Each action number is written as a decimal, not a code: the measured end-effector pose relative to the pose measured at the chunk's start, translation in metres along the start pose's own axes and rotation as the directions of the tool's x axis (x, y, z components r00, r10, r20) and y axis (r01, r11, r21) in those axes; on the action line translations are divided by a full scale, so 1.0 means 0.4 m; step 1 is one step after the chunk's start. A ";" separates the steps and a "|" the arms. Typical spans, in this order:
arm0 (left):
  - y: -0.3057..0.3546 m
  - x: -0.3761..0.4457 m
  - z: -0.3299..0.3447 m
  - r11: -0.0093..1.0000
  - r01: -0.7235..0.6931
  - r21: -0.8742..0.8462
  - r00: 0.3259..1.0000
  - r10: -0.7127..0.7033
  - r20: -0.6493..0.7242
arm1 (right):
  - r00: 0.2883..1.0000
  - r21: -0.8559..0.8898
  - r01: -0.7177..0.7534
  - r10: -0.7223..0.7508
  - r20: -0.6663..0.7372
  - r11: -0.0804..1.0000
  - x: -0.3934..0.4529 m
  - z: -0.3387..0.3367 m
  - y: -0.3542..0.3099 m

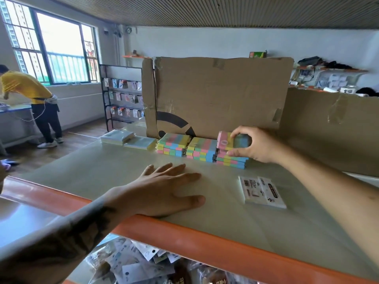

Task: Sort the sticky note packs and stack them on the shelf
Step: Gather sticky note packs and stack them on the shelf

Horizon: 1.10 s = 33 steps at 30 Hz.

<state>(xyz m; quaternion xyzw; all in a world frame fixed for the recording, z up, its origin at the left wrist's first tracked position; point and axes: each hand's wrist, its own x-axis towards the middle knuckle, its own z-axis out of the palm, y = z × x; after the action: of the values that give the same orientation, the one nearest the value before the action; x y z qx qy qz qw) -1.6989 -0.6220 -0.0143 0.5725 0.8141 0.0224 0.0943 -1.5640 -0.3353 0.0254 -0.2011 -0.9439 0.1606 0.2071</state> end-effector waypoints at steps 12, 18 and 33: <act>0.010 0.004 0.002 0.999 -0.009 0.036 1.000 0.010 -0.020 | 1.000 -0.194 0.014 -0.010 0.020 0.981 -0.022 0.012 0.026; 0.043 0.014 -0.006 0.999 -0.039 -0.008 0.996 0.038 -0.084 | 0.995 -0.199 0.053 -0.036 0.089 0.979 -0.144 -0.042 -0.018; 0.204 0.102 0.006 0.929 -0.304 -0.209 0.939 0.256 -0.229 | 0.978 0.206 -0.056 0.012 0.209 0.977 -0.337 -0.074 -0.027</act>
<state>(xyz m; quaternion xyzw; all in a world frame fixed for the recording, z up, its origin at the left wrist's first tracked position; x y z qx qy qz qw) -1.6363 -0.5558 -0.0101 0.6624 0.7201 0.1914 0.0777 -1.4414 -0.3982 0.0111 -0.1766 -0.9343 0.2831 0.1254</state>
